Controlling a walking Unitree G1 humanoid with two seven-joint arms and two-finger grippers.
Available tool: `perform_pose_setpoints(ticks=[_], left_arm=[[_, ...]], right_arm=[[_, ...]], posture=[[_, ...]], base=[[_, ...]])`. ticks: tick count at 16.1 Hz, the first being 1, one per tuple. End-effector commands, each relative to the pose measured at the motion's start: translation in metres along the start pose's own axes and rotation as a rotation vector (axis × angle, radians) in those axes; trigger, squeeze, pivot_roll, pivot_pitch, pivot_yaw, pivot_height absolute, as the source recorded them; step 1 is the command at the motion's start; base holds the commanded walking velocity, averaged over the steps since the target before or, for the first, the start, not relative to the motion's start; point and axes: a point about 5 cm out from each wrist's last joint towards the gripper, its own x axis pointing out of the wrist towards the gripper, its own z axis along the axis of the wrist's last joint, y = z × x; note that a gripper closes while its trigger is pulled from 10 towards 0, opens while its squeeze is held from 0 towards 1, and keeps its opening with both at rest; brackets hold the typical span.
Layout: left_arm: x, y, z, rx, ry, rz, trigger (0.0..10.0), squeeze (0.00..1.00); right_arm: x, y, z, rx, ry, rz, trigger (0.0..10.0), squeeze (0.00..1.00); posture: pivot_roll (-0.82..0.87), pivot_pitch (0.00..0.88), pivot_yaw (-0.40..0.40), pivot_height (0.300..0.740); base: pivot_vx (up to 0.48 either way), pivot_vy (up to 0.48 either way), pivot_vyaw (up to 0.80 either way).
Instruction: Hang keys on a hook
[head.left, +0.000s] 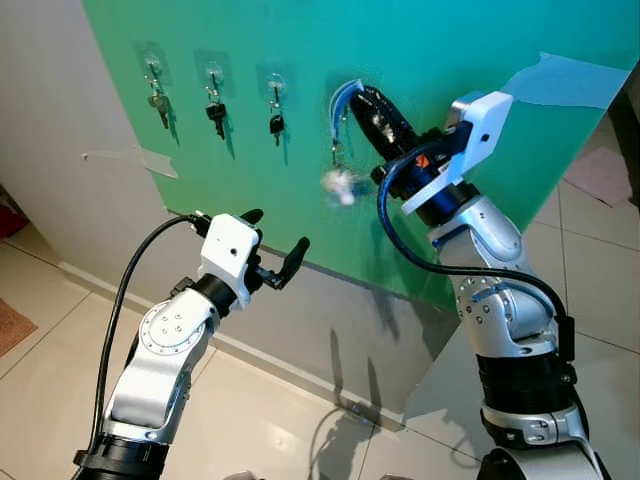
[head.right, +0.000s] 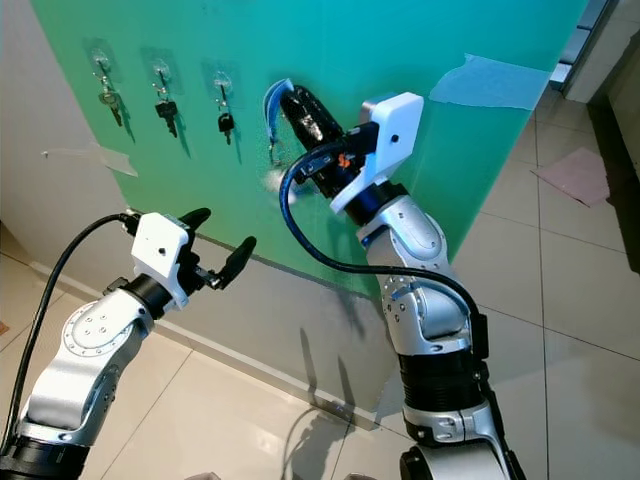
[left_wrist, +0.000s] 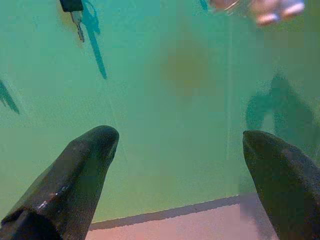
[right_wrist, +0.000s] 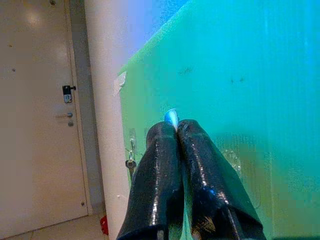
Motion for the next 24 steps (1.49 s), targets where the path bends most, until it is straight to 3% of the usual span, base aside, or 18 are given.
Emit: perform_pose_setpoints(ticks=[1,7,11,17,20,24], left_arm=[[0.0,-0.002,0.005,0.006,-0.012,-0.023,10.0,0.0],[0.002,-0.008,0.008,0.004,-0.029,-0.065,10.0,0.0],[0.001,-0.016,0.011,-0.009,-0.047,-0.155,10.0,0.0],[0.004,-0.011,0.013,-0.005,-0.057,-0.155,10.0,0.0],[0.005,-0.009,0.013,0.0,-0.06,-0.153,10.0,0.0],[0.005,-0.008,0.014,0.004,-0.061,-0.15,10.0,0.0]], right_arm=[[0.006,0.001,0.008,-0.015,-0.033,0.016,10.0,0.0],[0.015,-0.002,0.008,-0.007,-0.055,-0.005,10.0,0.0],[0.023,-0.003,0.01,0.001,-0.082,0.02,10.0,0.0],[0.034,-0.018,0.011,-0.057,-0.111,-0.075,10.0,0.0],[0.036,-0.021,0.007,-0.053,-0.105,-0.078,10.0,0.0],[0.041,-0.025,0.004,-0.114,-0.092,-0.074,10.0,0.0]], posture=[[-0.05,0.0,-0.013,0.74],[-0.05,0.0,-0.007,0.74],[-0.05,0.0,-0.006,0.74],[-0.05,0.0,-0.005,0.74],[-0.05,0.0,-0.004,0.74],[-0.05,0.0,-0.007,0.74]], base=[[0.0,0.0,0.0],[0.0,0.0,0.0],[0.0,0.0,0.0],[0.0,0.0,0.0],[0.0,0.0,0.0],[0.0,0.0,0.0]])
